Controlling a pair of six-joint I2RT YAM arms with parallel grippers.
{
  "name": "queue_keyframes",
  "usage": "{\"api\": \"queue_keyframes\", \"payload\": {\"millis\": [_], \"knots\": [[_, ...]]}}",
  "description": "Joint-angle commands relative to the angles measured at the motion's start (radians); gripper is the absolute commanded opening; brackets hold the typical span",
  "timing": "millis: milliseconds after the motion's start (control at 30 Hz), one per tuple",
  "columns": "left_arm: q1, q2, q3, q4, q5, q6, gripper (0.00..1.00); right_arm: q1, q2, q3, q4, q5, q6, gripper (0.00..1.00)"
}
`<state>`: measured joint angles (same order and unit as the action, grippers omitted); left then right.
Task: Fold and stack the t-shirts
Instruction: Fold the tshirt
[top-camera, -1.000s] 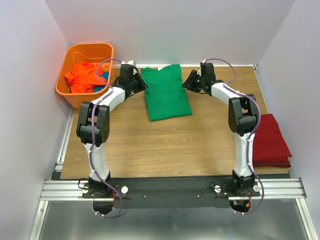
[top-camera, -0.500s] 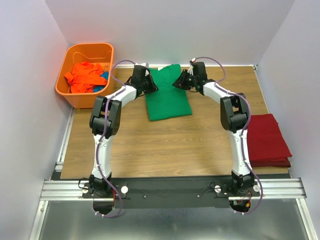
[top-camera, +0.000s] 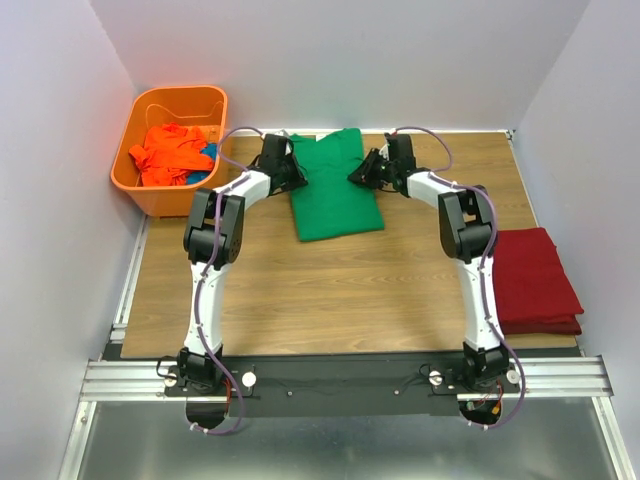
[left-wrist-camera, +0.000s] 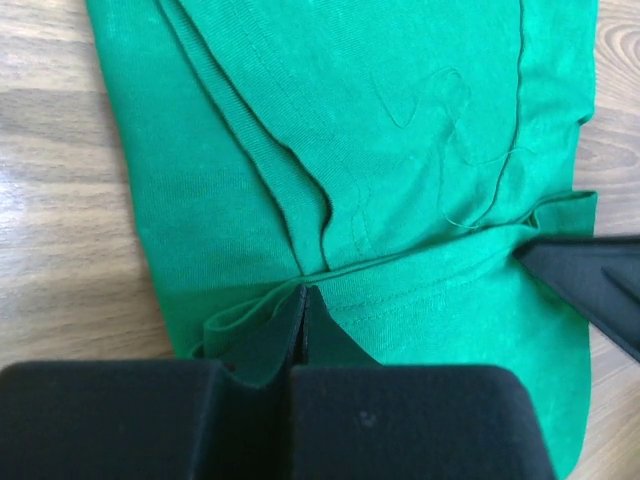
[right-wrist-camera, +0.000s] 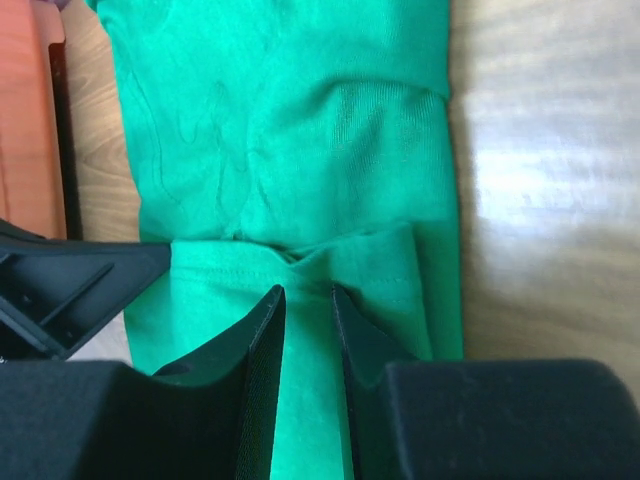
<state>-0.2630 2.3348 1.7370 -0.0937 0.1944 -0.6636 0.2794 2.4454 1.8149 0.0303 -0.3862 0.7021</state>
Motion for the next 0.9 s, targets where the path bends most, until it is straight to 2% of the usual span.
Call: {"api": "queue_keyframes", "payload": {"millis": [0,267,400,667,867], "knots": [[-0.001,-0.006,-0.071,-0.074,-0.059,-0.011,0.00,-0.011,-0.026,-0.104,-0.053,0.047,0.019,0.32],[-0.007,-0.133,-0.260,-0.021,-0.024,-0.041,0.00,-0.011,-0.173,-0.313,-0.040,0.009,0.068,0.29],[-0.016,-0.222,-0.407,0.041,0.000,-0.042,0.00,-0.008,-0.269,-0.454,0.028,-0.023,0.085,0.29],[-0.054,-0.405,-0.692,0.146,0.016,-0.067,0.00,-0.008,-0.486,-0.798,0.137,-0.057,0.138,0.29],[-0.090,-0.473,-0.809,0.215,0.020,-0.079,0.00,0.012,-0.649,-1.028,0.227,-0.074,0.177,0.29]]}}
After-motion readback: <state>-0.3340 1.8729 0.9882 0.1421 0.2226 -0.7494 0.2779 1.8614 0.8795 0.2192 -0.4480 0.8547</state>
